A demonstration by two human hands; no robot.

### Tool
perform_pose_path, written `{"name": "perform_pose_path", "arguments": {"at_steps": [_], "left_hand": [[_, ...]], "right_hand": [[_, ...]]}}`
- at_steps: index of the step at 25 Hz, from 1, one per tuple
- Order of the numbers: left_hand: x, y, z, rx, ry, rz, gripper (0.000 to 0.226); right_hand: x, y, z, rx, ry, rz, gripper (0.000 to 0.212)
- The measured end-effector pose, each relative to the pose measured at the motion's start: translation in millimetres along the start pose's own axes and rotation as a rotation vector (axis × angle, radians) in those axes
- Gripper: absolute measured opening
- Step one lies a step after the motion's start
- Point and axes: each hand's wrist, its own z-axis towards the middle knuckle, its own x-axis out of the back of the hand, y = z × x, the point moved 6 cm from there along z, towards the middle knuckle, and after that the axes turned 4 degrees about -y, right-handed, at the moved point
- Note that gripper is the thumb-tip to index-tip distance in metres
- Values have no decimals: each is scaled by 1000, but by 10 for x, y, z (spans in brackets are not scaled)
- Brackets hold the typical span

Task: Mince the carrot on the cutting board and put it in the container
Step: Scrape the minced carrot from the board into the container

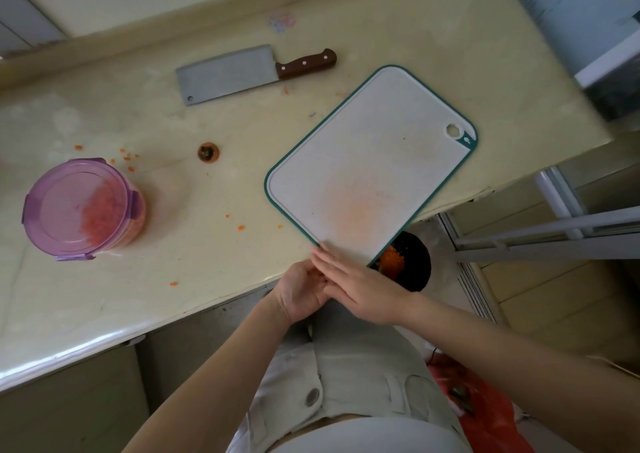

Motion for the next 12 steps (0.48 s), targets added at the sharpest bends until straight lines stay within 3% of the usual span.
{"name": "perform_pose_path", "arguments": {"at_steps": [4, 7, 12], "left_hand": [[0, -26, 2, 36, -23, -83, 28], [3, -20, -2, 30, -7, -77, 29], [-5, -37, 16, 26, 22, -99, 35]], "right_hand": [[209, 245, 81, -114, 56, -127, 60], [191, 305, 107, -125, 1, -228, 65], [386, 417, 141, -200, 83, -170, 70]]}}
